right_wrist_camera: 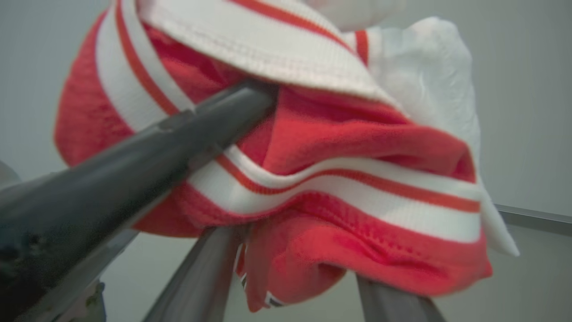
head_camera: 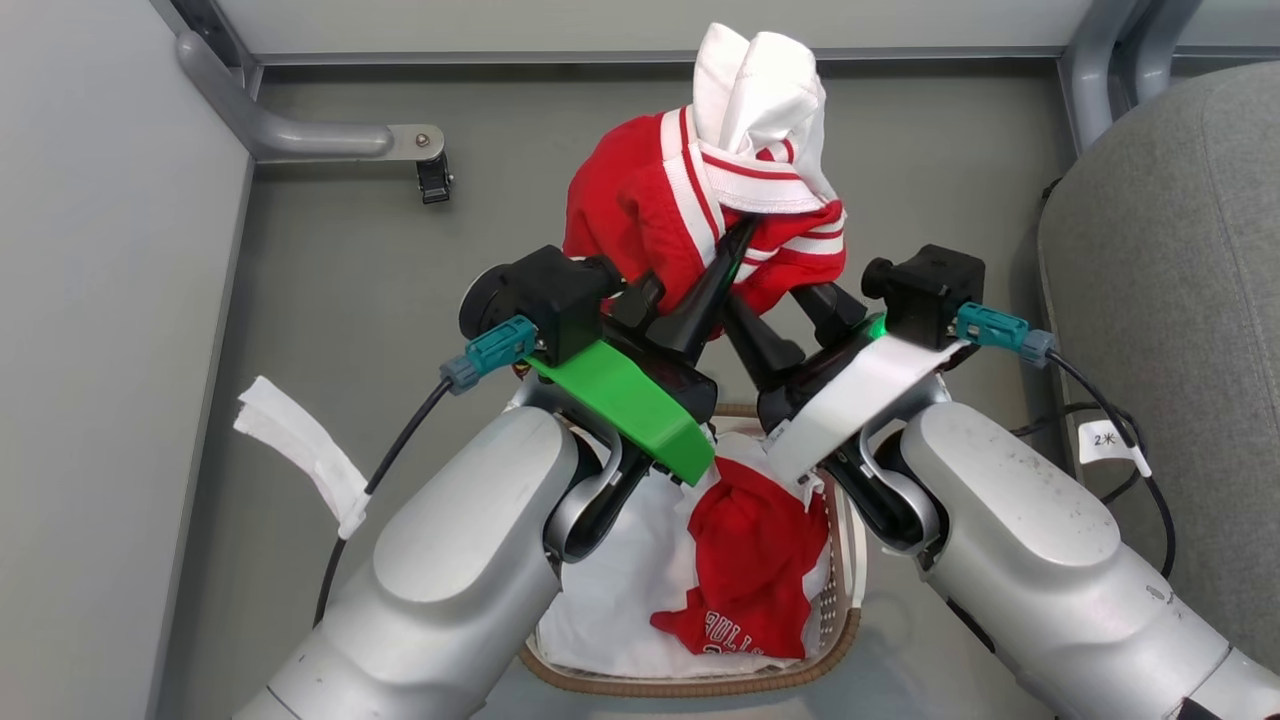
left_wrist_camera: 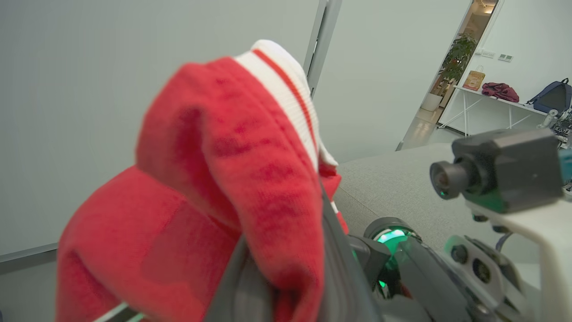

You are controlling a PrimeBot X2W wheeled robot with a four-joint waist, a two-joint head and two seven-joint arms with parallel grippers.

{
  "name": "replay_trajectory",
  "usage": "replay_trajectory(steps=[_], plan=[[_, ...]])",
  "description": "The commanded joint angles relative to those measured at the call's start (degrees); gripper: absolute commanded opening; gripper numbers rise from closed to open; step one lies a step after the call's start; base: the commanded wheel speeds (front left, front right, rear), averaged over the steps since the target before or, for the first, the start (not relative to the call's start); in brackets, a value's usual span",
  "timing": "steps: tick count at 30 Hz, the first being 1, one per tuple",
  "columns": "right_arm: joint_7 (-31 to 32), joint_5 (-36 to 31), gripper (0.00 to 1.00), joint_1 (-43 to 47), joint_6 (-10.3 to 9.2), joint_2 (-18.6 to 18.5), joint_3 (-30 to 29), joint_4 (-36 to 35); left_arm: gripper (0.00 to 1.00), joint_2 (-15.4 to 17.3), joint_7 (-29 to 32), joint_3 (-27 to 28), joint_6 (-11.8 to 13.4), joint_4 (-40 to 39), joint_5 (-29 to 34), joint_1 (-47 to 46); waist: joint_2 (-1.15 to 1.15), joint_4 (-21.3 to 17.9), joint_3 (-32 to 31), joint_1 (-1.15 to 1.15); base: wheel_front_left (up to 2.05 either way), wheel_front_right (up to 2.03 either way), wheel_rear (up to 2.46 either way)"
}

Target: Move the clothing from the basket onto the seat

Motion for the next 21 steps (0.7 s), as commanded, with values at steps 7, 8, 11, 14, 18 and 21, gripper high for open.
replay_trajectory(steps=[7, 8, 11, 14, 18, 21], plan=[[-0.3, -2.2, 0.0, -0.2, -0.04, 0.1, -1.7, 0.7, 0.0, 0.8, -0.2, -0.4, -0.2, 0.5, -0.8, -0.9, 0.0, 0.3, 0.3, 0.0, 0.0, 0.0, 0.0], [-0.3, -2.7, 0.0, -0.1, -0.04, 0.2, -1.9, 0.7, 0.0, 0.8, -0.2, -0.3, -0.2, 0.5, -0.8, -1.0, 0.0, 0.2, 0.3, 0.0, 0.0, 0.0, 0.0], [-0.3, -3.4, 0.0, 0.4, -0.04, 0.4, -2.3, 0.7, 0.0, 0.8, -0.2, 0.1, -0.2, 0.4, -0.4, -1.0, 0.0, 0.2, 0.2, 0.0, 0.0, 0.0, 0.0], [-0.3, -4.1, 0.0, 0.6, -0.04, 0.4, -2.6, 0.4, 0.0, 0.7, -0.2, 0.8, -0.2, 0.0, 0.5, -0.8, 0.0, 0.0, 0.3, 0.0, 0.0, 0.0, 0.0], [-0.3, -4.6, 0.0, 0.8, -0.04, 0.4, -2.9, -0.1, 0.78, 0.7, -0.2, 1.1, -0.2, -1.0, 2.1, -0.1, 0.0, -0.1, 0.3, 0.0, 0.0, 0.0, 0.0], [-0.3, -4.8, 0.0, 0.8, -0.04, 0.5, -2.9, -0.3, 1.0, 0.7, -0.2, 1.0, -0.2, -1.4, 2.4, 0.4, 0.0, -0.2, 0.3, 0.0, 0.0, 0.0, 0.0]])
